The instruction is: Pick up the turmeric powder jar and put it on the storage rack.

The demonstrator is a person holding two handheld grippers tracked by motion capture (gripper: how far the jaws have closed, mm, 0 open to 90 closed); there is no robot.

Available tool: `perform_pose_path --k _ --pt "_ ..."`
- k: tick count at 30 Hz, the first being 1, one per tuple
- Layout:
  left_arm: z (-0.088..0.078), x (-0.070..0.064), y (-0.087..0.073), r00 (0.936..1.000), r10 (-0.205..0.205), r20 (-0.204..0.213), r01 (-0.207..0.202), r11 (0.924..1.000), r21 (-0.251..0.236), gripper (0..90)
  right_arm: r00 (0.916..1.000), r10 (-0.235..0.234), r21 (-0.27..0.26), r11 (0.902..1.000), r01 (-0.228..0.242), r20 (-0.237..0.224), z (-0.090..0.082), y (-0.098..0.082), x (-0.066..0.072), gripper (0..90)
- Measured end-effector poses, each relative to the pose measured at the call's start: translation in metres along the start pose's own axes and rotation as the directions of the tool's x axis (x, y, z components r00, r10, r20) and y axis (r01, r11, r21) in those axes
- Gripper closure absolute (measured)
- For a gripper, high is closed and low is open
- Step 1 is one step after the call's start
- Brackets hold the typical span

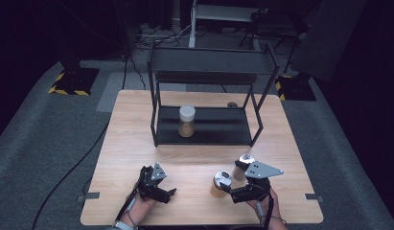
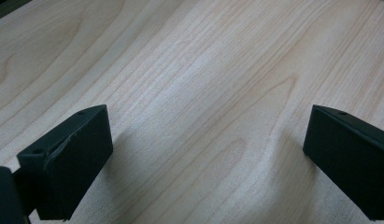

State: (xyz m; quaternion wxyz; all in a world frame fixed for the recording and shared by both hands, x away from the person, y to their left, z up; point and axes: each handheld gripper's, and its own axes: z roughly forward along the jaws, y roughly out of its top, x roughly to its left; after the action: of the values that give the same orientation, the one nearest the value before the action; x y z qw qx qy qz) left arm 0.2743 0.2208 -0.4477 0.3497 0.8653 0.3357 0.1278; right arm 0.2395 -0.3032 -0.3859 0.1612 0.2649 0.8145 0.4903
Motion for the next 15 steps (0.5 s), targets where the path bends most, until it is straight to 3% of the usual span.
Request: perform_pose_path --k 15 --pt "0.0 0.0 0.0 1.0 0.001 0.0 -0.001 1.0 0.0 0.9 1.0 -0.009 0.059 0.9982 0.009 0.002 0.024 -0.019 0.013 10.5"
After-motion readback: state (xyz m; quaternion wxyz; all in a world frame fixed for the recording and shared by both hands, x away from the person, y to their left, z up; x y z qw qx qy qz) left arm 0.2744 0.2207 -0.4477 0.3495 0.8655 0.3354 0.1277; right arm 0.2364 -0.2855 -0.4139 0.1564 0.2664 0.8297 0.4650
